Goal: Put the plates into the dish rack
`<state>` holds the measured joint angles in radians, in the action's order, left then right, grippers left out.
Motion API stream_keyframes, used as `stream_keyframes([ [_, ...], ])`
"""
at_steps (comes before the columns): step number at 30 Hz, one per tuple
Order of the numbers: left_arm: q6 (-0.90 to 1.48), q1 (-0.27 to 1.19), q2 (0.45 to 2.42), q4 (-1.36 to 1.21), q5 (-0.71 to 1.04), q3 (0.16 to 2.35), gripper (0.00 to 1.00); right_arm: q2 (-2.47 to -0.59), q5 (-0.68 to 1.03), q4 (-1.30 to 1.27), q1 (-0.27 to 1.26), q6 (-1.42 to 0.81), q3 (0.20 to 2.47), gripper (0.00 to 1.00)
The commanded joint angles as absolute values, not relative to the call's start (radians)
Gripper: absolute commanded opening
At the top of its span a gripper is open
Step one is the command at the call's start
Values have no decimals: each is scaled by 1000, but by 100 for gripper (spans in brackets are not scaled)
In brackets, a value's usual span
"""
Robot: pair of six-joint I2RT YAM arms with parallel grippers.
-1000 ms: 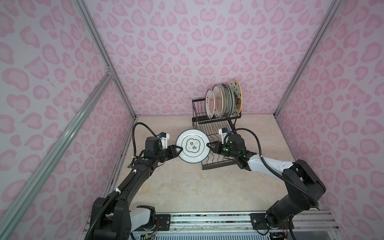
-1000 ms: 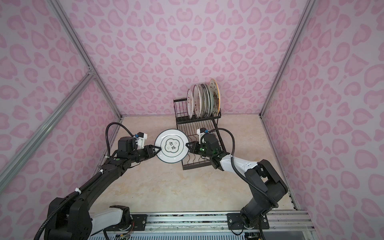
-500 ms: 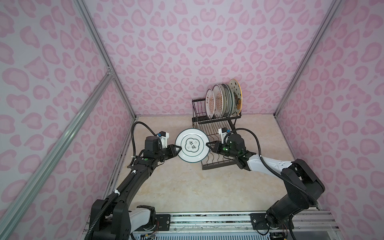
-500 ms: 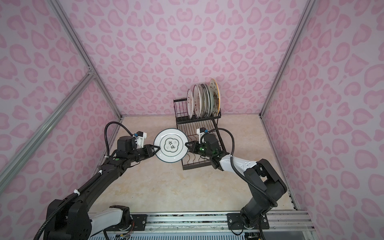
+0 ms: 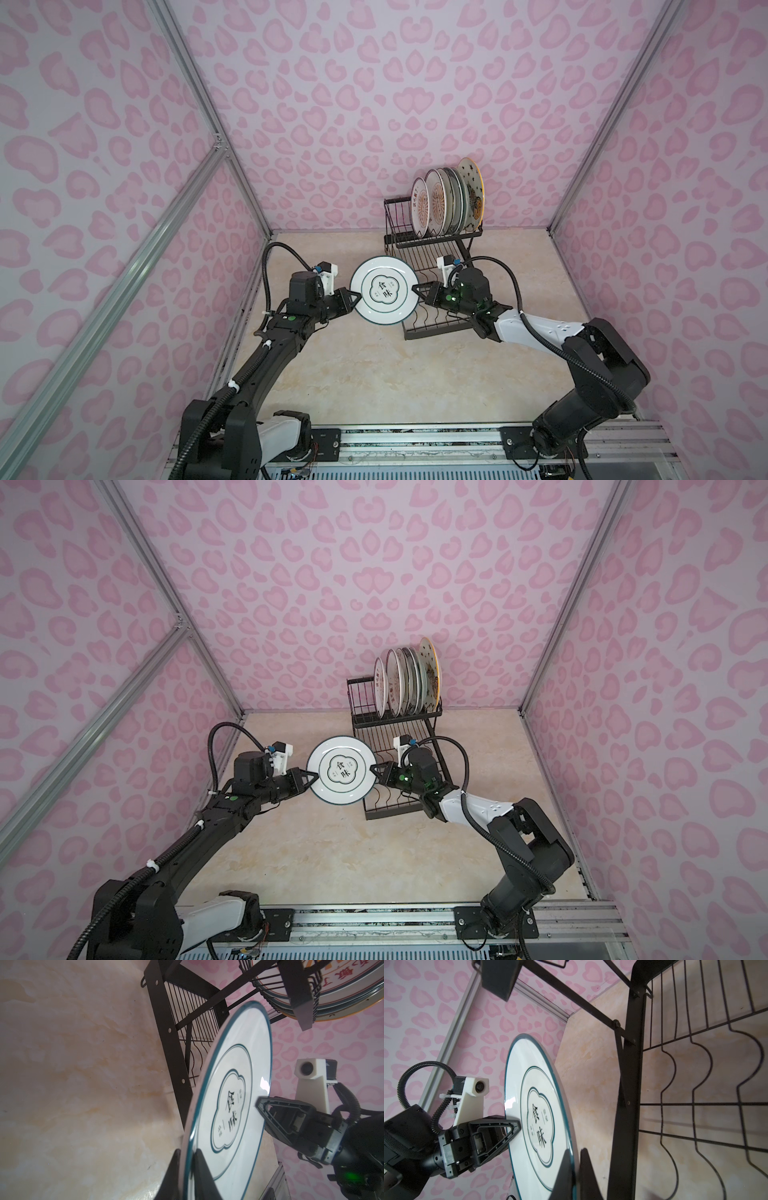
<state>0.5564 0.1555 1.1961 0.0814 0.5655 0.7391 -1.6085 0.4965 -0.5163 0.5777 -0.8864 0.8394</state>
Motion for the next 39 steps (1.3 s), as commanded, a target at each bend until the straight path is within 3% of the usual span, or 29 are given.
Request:
stream_keyframes([
  [1, 547, 158, 1191, 62, 571, 753, 11, -1605, 514, -589, 578, -895, 835, 0],
  [16, 584, 154, 1207, 36, 592, 764, 3, -1588, 510, -585, 579, -889, 828, 0],
  [23, 626, 137, 1203, -3, 621, 753, 3, -1581, 511, -586, 578, -887, 823, 16],
  [39, 697, 91, 1124, -81, 602, 694, 3, -1586, 511, -597, 581, -893, 824, 29],
])
